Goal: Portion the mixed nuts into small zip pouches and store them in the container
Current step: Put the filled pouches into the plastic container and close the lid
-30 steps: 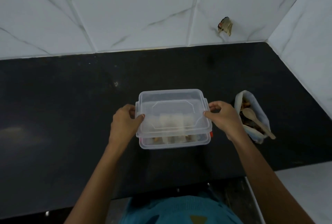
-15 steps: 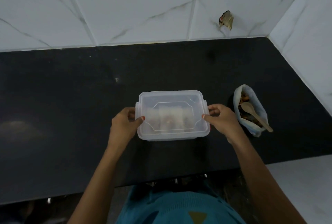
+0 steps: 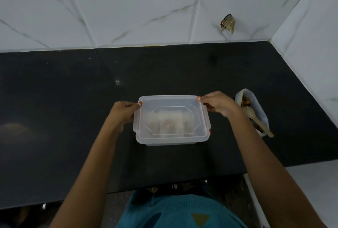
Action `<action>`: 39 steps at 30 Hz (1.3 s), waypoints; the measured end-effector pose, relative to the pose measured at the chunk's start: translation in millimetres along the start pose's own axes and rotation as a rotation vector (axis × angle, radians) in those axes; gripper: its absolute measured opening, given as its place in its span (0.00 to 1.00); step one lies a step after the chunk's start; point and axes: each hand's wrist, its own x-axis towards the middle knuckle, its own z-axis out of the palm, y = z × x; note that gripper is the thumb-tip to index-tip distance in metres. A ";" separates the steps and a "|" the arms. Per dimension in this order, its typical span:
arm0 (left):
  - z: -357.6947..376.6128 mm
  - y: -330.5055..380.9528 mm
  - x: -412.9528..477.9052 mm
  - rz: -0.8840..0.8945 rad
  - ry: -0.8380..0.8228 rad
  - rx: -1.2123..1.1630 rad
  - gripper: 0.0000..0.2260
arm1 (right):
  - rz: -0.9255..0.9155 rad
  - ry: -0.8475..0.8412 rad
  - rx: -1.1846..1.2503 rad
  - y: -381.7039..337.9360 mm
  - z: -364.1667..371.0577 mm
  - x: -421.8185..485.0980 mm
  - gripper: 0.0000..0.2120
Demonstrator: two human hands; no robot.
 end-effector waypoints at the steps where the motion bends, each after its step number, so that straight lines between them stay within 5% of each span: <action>1: -0.4 0.0 0.6 -0.005 -0.012 -0.011 0.16 | 0.016 -0.015 0.012 0.2 -0.9 1.7 0.13; 13: 6.1 -1.8 9.5 0.043 0.051 -0.072 0.12 | -0.056 0.098 0.050 -0.1 5.9 11.5 0.14; 19: 2.7 -15.1 -2.8 0.043 0.043 -0.039 0.21 | -0.150 0.180 0.057 19.2 3.2 -16.1 0.18; 28: 1.6 -34.1 -35.2 0.016 -0.039 -0.158 0.11 | -0.067 0.018 0.223 59.9 16.8 -41.1 0.21; 35: 4.8 -33.2 -34.2 -0.008 -0.039 -0.149 0.14 | -0.039 0.024 0.220 58.5 16.5 -34.7 0.21; 39: 14.2 -35.1 -35.6 0.203 0.155 0.131 0.24 | -0.098 0.094 -0.040 54.6 17.5 -35.5 0.25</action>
